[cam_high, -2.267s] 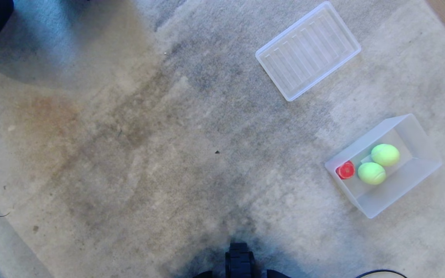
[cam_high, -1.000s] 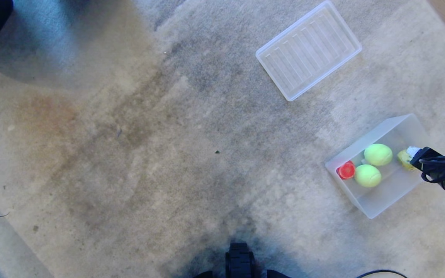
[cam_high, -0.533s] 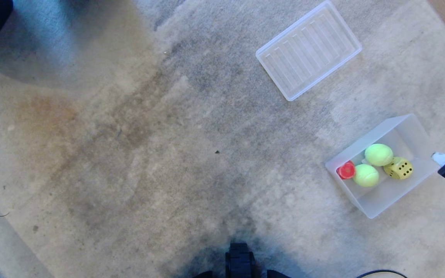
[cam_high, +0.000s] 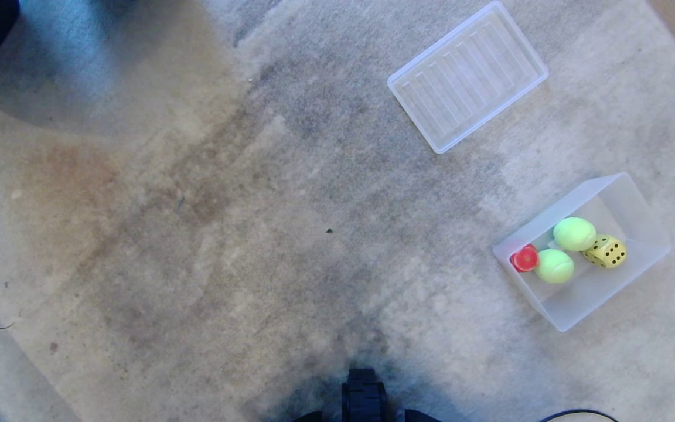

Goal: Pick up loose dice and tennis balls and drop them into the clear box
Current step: Pick up toys out of the box

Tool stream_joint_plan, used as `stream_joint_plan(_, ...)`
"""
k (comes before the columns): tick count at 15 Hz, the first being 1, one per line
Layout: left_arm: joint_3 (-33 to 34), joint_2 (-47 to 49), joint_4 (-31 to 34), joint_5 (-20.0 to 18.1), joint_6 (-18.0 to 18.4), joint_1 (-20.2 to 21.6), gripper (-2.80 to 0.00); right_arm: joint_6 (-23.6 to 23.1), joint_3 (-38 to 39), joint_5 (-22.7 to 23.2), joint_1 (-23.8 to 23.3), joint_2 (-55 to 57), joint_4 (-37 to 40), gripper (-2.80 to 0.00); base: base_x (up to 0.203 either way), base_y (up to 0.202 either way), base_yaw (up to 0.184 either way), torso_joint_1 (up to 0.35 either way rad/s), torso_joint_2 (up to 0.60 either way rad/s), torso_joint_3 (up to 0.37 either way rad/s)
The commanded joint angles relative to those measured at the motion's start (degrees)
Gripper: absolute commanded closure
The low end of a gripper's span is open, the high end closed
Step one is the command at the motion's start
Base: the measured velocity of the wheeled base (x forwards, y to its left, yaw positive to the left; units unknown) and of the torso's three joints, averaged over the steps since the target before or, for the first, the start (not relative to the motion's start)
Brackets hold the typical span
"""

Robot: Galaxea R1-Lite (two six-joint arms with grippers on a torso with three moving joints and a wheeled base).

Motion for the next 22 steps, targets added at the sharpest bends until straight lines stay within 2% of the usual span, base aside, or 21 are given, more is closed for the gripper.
stream_joint_plan(1,0.0,0.0,0.0,0.0,-0.1,0.0,0.00,-3.0,2.9,0.6,1.2,-15.3,7.8,0.00,0.000,0.000,0.000,0.000,0.00,0.000)
stream_joint_plan(4,0.0,0.0,0.0,0.0,-0.1,0.0,0.00,-8.9,9.6,2.2,2.3,-20.2,12.4,0.00,0.000,0.000,0.000,0.000,0.00,0.000)
stream_joint_plan(5,0.0,0.0,0.0,0.0,-0.1,0.0,0.00,-9.3,10.3,2.7,2.8,-20.4,10.7,0.00,0.000,0.000,0.000,0.000,0.00,0.000)
stream_joint_plan(7,0.0,0.0,0.0,0.0,-0.1,0.0,0.00,-9.6,10.6,3.0,7.5,-21.9,10.0,0.00,0.000,0.000,0.000,0.000,0.00,0.000)
stream_joint_plan(8,0.0,0.0,0.0,0.0,-0.1,0.0,0.00,-9.7,10.8,3.1,8.2,-23.7,9.7,0.00,0.000,0.000,0.000,0.000,0.00,0.000)
stream_joint_plan(12,0.0,0.0,0.0,0.0,-0.1,0.0,0.00,-10.9,11.1,3.7,6.0,-35.8,9.5,0.00,0.000,0.000,0.000,0.000,0.00,0.000)
stream_joint_plan(22,0.0,0.0,0.1,0.0,0.3,0.0,0.00,-11.2,11.2,4.1,5.7,-36.2,9.5,0.00,0.000,0.000,0.000,0.000,0.00,0.000)
